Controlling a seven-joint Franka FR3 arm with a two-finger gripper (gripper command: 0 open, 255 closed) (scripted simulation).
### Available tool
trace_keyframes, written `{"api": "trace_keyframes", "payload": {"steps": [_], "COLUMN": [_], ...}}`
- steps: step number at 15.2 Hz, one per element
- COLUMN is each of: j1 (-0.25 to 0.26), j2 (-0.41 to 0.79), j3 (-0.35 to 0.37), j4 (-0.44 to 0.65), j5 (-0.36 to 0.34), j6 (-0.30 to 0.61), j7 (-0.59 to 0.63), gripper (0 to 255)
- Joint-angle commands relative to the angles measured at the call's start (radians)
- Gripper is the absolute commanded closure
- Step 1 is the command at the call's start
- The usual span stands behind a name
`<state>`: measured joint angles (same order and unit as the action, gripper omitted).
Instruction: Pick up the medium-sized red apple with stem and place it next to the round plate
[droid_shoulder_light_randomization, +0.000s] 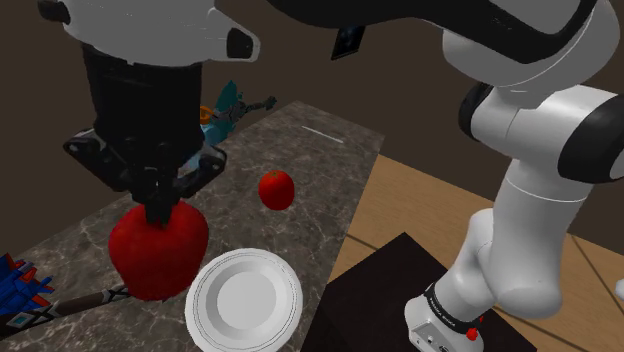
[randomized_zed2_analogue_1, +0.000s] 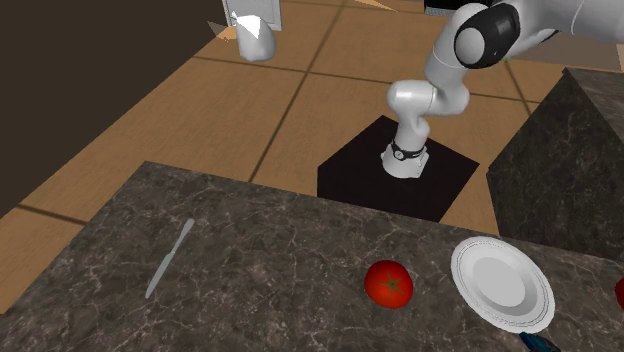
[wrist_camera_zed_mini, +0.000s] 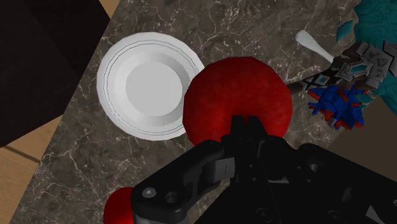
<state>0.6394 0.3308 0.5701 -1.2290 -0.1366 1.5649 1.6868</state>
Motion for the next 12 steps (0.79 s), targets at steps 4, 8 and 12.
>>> {"api": "trace_keyframes", "payload": {"steps": [4, 8, 12], "j1": [0.182, 0.339, 0.2], "j2": [0.201, 0.374, 0.222], "j3": [0.002, -0.034, 0.018], "j4": [0.295, 0.586, 0.258], "j5": [-0.112, -0.182, -0.116], "j6": [-0.107, -0.215, -0.02], "j7": [0.111, 0.138, 0.22], "gripper": [255, 255, 0]}}
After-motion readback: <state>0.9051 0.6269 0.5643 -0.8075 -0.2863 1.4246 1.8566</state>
